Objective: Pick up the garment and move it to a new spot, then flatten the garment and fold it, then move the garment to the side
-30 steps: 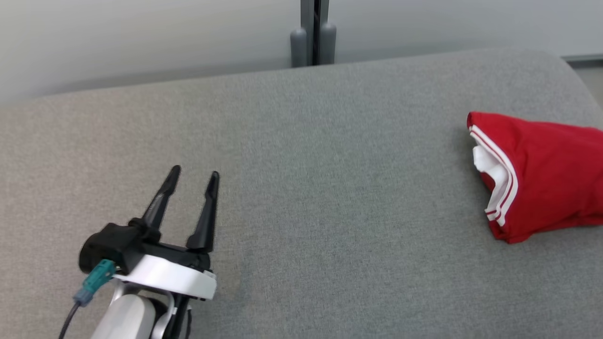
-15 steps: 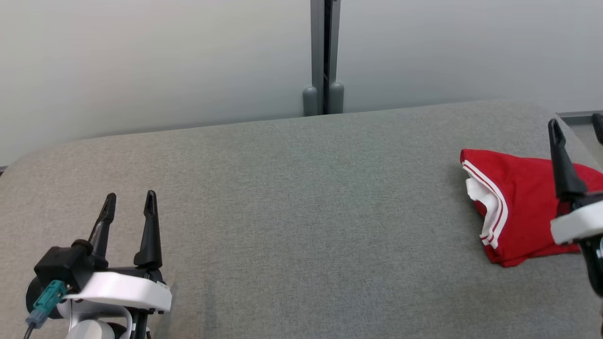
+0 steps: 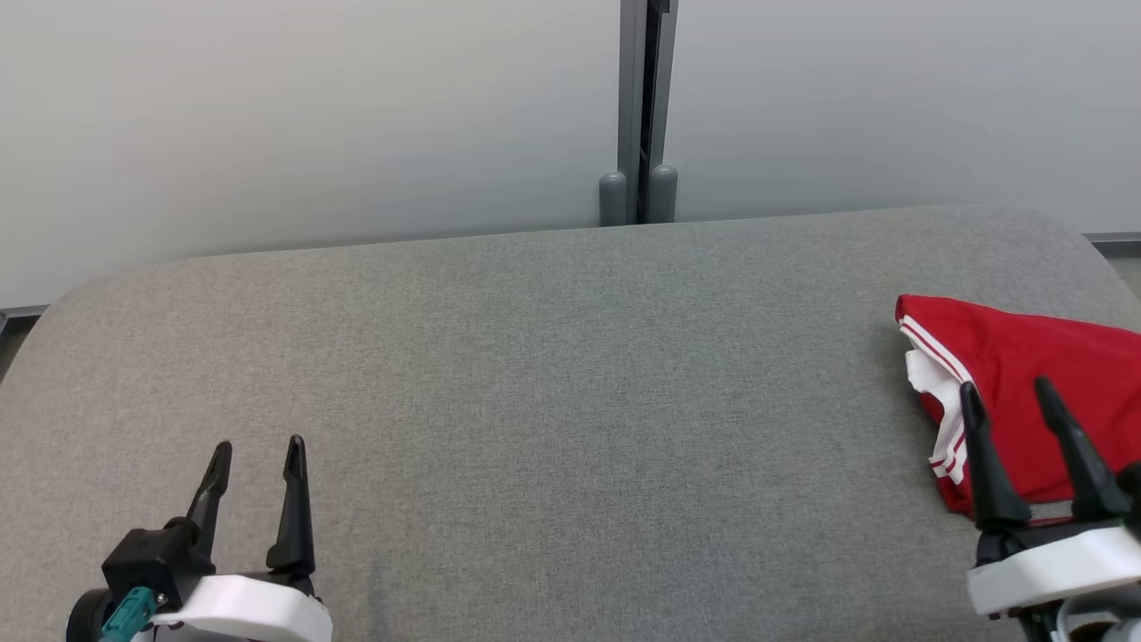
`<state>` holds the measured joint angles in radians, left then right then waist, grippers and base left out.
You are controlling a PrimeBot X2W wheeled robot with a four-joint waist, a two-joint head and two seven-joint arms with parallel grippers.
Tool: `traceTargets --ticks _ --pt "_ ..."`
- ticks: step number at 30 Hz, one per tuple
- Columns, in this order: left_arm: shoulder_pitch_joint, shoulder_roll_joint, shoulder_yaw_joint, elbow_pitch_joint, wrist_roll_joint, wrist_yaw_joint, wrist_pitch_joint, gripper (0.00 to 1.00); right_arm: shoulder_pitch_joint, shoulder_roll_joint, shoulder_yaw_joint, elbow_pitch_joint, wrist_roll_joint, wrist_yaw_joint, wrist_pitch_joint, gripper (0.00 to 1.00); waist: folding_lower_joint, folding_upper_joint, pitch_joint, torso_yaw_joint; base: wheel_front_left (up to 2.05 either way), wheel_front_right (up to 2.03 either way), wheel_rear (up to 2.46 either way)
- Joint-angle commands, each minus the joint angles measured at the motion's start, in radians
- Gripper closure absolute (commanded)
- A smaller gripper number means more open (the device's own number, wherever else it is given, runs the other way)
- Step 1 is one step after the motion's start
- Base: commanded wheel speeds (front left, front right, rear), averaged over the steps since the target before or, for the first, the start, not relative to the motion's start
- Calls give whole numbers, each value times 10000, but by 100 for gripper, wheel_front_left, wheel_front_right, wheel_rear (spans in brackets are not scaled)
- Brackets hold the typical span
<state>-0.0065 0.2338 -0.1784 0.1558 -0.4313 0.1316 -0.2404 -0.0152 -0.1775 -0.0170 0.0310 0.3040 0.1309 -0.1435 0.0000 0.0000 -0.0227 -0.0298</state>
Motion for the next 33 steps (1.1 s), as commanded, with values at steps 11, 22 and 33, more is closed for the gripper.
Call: traceTargets --ticks 11,22,33 --pt "-279 -252 107 899 191 -299 -226 0 4 276 559 574 -72 0 -432 0 0 0 -41 91 0 0 0" --pt "-444 -366 201 1083 314 -557 -247 0 27 340 649 845 -25 0 -550 0 0 0 -126 199 0 0 0" --pt "-374 -448 266 1186 313 -684 -250 0 31 400 768 968 55 0 -594 0 0 0 -194 271 0 0 0"
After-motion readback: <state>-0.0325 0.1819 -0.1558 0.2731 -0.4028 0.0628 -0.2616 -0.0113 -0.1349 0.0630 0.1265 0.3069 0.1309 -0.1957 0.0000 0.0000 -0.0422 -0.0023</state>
